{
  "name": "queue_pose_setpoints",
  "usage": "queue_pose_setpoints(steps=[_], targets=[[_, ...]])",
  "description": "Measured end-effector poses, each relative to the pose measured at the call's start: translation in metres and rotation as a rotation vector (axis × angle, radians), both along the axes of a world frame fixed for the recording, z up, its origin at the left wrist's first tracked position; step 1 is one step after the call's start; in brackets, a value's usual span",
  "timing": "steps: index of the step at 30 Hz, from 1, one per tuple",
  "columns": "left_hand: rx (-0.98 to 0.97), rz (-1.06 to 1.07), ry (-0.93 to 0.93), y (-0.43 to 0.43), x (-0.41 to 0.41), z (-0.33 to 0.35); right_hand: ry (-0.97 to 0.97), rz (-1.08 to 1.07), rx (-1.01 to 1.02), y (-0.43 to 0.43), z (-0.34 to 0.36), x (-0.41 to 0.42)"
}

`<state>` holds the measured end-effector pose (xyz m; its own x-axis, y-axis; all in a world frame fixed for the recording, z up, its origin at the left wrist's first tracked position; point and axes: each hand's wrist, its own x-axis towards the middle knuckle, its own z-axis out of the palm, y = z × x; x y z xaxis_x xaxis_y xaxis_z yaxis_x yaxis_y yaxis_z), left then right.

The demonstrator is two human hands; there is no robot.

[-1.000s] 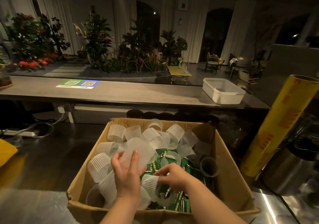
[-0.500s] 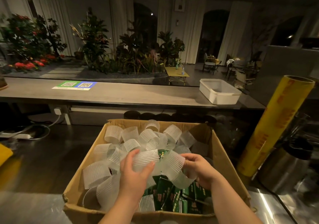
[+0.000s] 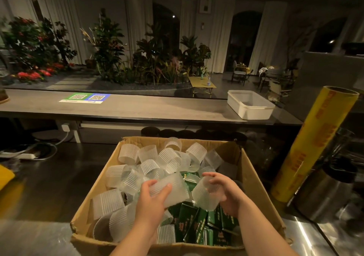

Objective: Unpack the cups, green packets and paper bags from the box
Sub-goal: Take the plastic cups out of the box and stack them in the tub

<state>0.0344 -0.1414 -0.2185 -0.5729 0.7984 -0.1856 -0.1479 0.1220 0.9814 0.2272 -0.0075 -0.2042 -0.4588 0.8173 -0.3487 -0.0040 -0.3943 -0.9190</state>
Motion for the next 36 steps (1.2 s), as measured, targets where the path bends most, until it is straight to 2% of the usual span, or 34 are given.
queue_pose_setpoints(steps=[2, 6, 11, 15, 18, 21, 27, 30, 33, 35, 36], targets=[[0.022, 0.025, -0.080, 0.000, 0.000, 0.003, -0.025, -0.064, -0.036, -0.002, -0.002, -0.003], [0.031, 0.014, -0.087, -0.001, 0.002, 0.002, -0.094, 0.031, -0.076, -0.013, 0.002, -0.009], [0.008, -0.012, 0.007, 0.000, 0.002, -0.001, -0.021, 0.009, 0.006, -0.009, -0.004, -0.012], [-0.056, -0.044, 0.114, 0.003, 0.004, -0.006, -0.100, 0.007, 0.199, -0.014, -0.009, -0.021], [-0.095, -0.038, 0.169, 0.003, 0.005, -0.007, 0.011, -0.052, 0.272, -0.013, -0.014, -0.022], [-0.111, -0.024, 0.192, 0.004, 0.004, -0.010, 0.140, -0.052, 0.242, -0.015, -0.008, -0.021], [-0.123, -0.026, 0.238, 0.004, 0.006, -0.010, -0.003, 0.088, 0.238, -0.025, -0.006, -0.028], [-0.119, -0.004, 0.254, 0.005, 0.007, -0.009, 0.022, 0.142, 0.133, -0.029, -0.008, -0.035], [-0.110, 0.036, 0.270, 0.005, 0.007, -0.008, -0.032, 0.189, 0.163, -0.035, -0.005, -0.046], [-0.079, 0.078, 0.276, 0.005, 0.005, -0.007, 0.058, 0.288, 0.119, -0.038, -0.005, -0.054], [-0.051, 0.102, 0.266, 0.005, 0.003, -0.007, 0.131, 0.253, 0.082, -0.037, -0.004, -0.058]])
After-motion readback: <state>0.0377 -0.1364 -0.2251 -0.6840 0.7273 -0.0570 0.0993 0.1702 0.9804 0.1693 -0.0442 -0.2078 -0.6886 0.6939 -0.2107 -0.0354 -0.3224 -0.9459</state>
